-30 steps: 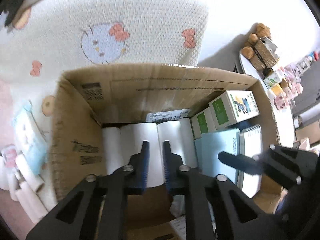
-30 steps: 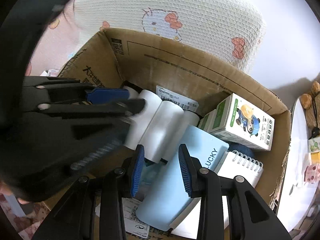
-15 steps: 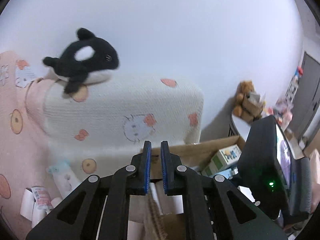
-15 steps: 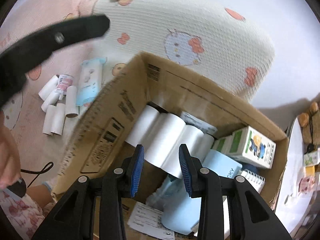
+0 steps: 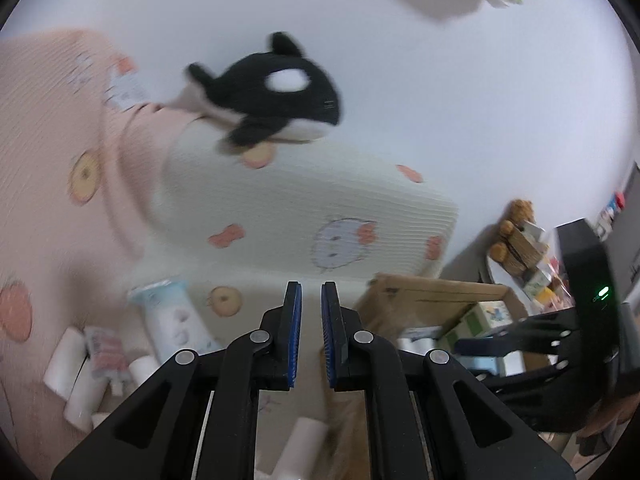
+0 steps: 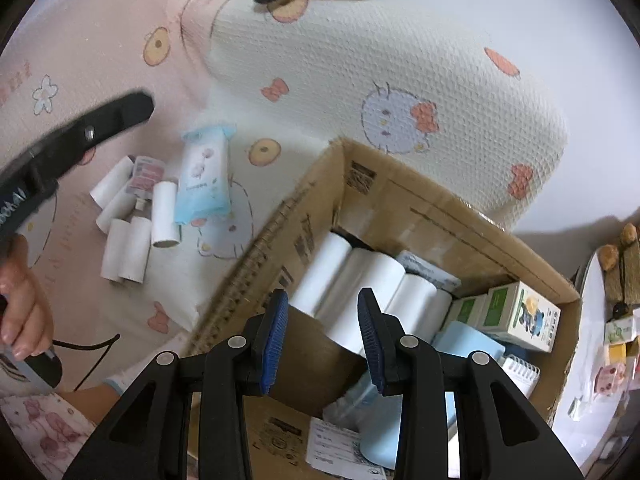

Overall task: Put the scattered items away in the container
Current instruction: 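Withdraw the left gripper from the box toward the tubes on the blanket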

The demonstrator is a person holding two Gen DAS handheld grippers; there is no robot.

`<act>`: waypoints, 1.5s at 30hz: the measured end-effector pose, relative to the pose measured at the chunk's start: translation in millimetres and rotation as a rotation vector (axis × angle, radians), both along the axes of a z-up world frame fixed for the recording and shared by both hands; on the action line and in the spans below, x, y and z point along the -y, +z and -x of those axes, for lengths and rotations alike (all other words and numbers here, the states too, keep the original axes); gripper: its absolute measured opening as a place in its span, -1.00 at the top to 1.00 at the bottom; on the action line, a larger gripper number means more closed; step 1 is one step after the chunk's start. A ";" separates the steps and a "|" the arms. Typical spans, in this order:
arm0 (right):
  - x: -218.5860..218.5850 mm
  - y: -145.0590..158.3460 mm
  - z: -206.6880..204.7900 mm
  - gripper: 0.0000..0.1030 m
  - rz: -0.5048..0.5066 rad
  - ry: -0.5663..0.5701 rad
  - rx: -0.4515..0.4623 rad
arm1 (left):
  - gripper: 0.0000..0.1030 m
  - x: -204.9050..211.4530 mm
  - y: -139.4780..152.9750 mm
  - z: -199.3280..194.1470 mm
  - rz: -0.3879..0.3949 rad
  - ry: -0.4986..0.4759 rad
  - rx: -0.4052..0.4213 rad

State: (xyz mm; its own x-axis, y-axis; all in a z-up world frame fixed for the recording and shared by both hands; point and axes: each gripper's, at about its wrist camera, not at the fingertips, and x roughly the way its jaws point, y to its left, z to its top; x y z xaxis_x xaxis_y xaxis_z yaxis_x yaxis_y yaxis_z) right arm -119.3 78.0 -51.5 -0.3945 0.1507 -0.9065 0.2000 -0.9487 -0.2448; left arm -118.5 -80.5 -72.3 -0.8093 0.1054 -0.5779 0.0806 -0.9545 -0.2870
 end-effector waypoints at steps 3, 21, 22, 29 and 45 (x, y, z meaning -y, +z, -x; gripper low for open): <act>10.1 7.1 0.3 0.37 0.009 0.008 -0.026 | 0.79 12.0 -5.2 -6.9 -0.002 0.031 0.016; 88.7 45.5 -2.5 0.37 0.185 0.089 -0.141 | 0.19 20.2 3.9 -53.1 0.141 0.001 -0.091; 91.8 42.8 -0.7 0.37 0.205 0.091 -0.129 | 0.18 21.1 0.5 -54.7 0.132 -0.005 -0.091; 117.3 24.1 12.5 0.37 0.192 0.084 -0.115 | 0.16 35.0 -33.1 -59.4 0.089 0.003 -0.041; 137.6 -44.4 52.0 0.37 0.100 -0.022 0.008 | 0.16 50.8 -127.9 -46.1 -0.107 -0.017 0.111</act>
